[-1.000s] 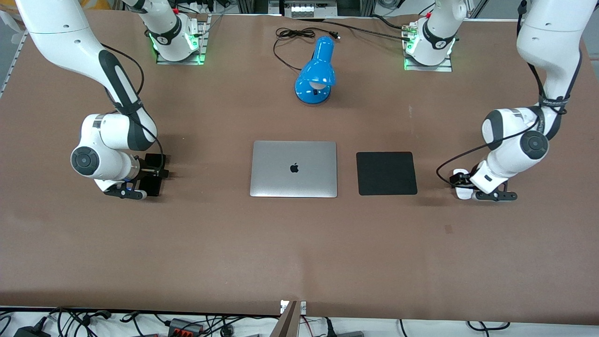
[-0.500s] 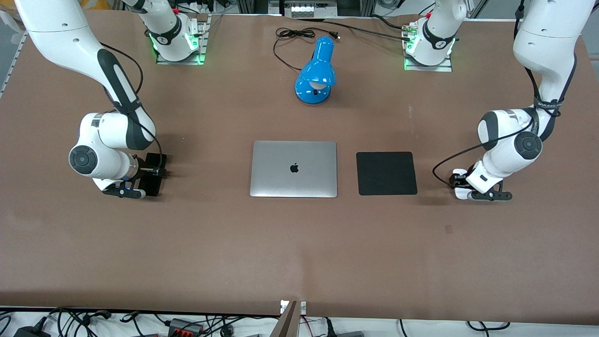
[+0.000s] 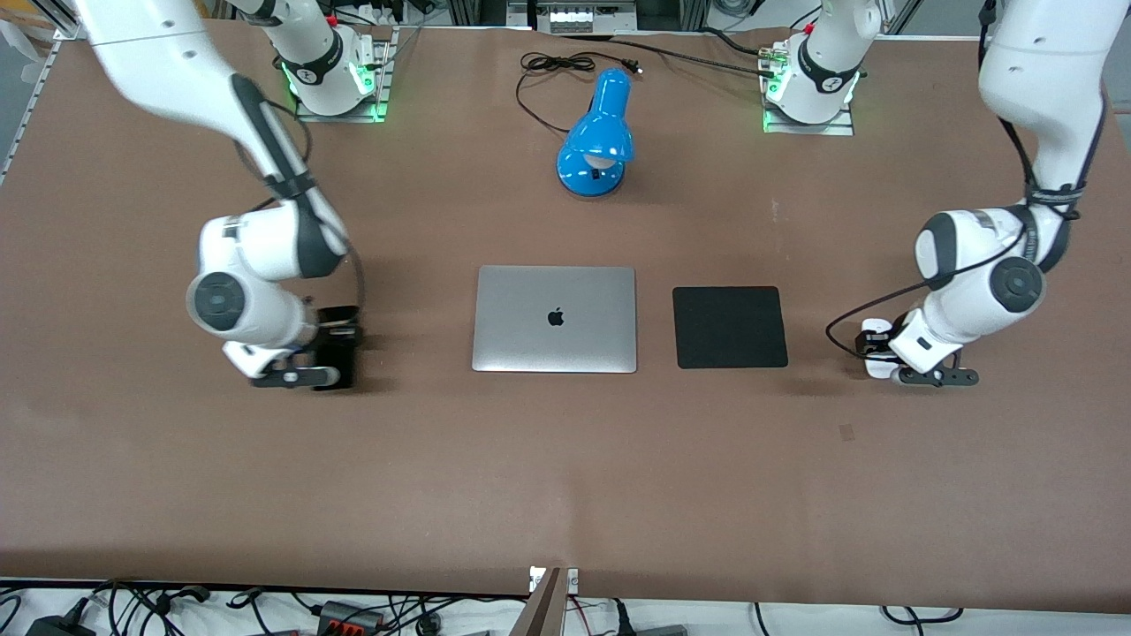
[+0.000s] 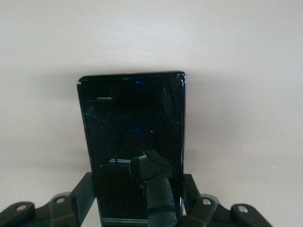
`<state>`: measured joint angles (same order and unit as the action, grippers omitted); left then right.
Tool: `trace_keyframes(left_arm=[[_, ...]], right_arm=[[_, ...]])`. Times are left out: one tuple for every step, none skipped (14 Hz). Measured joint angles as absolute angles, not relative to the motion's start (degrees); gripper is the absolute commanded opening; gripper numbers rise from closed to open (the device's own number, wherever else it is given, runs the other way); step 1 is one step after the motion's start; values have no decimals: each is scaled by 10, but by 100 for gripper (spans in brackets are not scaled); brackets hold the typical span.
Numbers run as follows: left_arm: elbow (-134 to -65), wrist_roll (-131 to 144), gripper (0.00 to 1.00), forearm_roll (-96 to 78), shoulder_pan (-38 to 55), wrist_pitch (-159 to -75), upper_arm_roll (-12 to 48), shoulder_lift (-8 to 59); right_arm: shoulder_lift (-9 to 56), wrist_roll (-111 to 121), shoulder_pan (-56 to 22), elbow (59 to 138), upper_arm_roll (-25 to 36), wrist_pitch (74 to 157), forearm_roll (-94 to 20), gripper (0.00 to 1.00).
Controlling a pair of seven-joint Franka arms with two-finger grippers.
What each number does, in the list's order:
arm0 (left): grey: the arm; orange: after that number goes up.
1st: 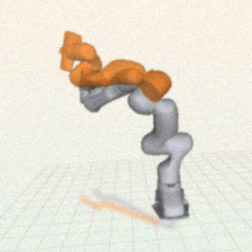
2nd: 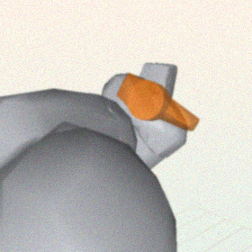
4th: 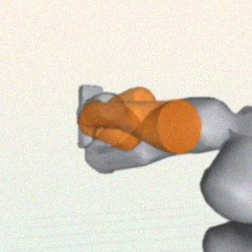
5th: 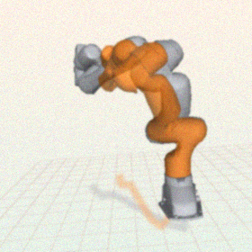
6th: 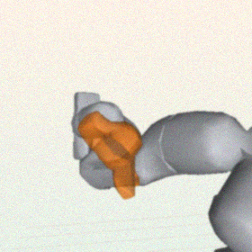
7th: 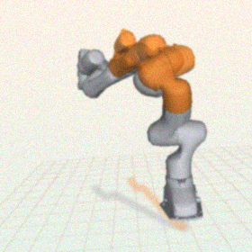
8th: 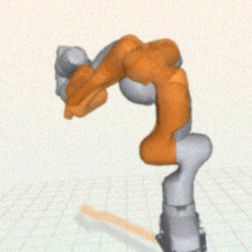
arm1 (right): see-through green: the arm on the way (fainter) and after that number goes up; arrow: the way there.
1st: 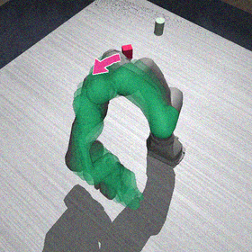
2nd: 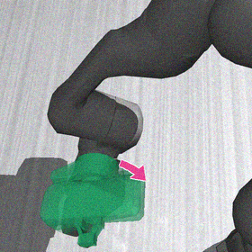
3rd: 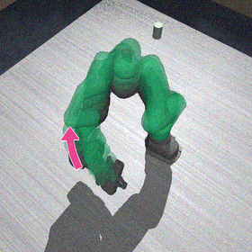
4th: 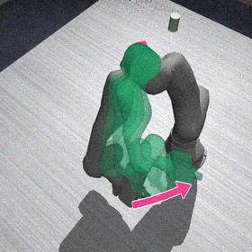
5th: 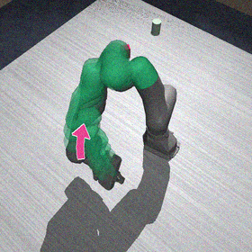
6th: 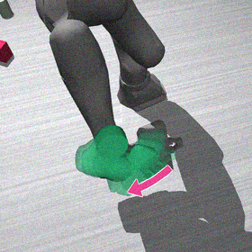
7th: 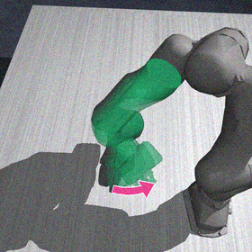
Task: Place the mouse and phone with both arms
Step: 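Grasp the phone with the right gripper while the left gripper grasps the mouse, then set the phone beside the laptop while the left gripper carries the mouse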
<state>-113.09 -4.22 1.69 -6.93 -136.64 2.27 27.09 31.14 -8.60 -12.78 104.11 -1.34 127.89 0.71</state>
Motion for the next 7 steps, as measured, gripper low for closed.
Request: trace_keyframes(left_arm=[[-1100,-42,37,17,-68,-1306,30,264],[-1068,-42,37,17,-67,-1246,41,259],[-1043,-38,37,17,-67,-1197,60,256],[-1030,-23,37,17,-66,-1172,85,254],[-1027,-2,36,16,-64,-1165,108,253],[-1028,24,36,16,-60,-1164,131,255],[-1031,56,36,16,-57,-1165,153,258]], right_arm=[[314,-89,-147,1035,-14,1272,3,31],[318,-91,-161,1033,-14,1271,-4,31],[325,-93,-168,1033,-14,1271,-10,32],[333,-93,-170,1033,-14,1272,-13,32],[340,-93,-170,1033,-14,1276,-13,32],[347,-95,-171,1032,-14,1279,-14,32],[352,-104,-172,1031,-14,1280,-14,32]])
